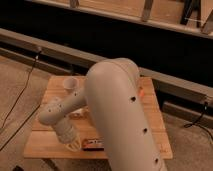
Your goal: Push the eraser across the table
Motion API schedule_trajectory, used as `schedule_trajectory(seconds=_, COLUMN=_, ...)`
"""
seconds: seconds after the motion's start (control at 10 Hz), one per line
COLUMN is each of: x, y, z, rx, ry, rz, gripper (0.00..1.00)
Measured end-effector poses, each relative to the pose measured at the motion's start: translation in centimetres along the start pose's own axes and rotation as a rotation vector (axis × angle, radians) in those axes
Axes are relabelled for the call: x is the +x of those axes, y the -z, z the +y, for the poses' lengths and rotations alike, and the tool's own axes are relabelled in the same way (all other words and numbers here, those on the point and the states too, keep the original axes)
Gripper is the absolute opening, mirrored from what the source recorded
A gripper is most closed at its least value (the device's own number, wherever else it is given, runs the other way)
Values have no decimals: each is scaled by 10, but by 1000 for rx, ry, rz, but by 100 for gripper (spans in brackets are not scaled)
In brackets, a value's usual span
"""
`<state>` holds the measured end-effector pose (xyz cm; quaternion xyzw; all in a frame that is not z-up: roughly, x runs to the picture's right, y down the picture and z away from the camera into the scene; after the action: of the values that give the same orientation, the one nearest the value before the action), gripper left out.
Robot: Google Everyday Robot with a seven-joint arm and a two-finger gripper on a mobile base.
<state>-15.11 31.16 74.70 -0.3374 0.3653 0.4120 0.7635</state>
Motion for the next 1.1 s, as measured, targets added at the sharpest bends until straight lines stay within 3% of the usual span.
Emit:
schedule_trajectory(seconds=0.5, x=-17, y=-9, z=-27, rx=13, ry=-57, rz=-16, gripper=0)
schedule_trajectory(seconds=1.1, x=-9, y=-20, z=-63, rx=30, ry=-150, rz=13, gripper=0)
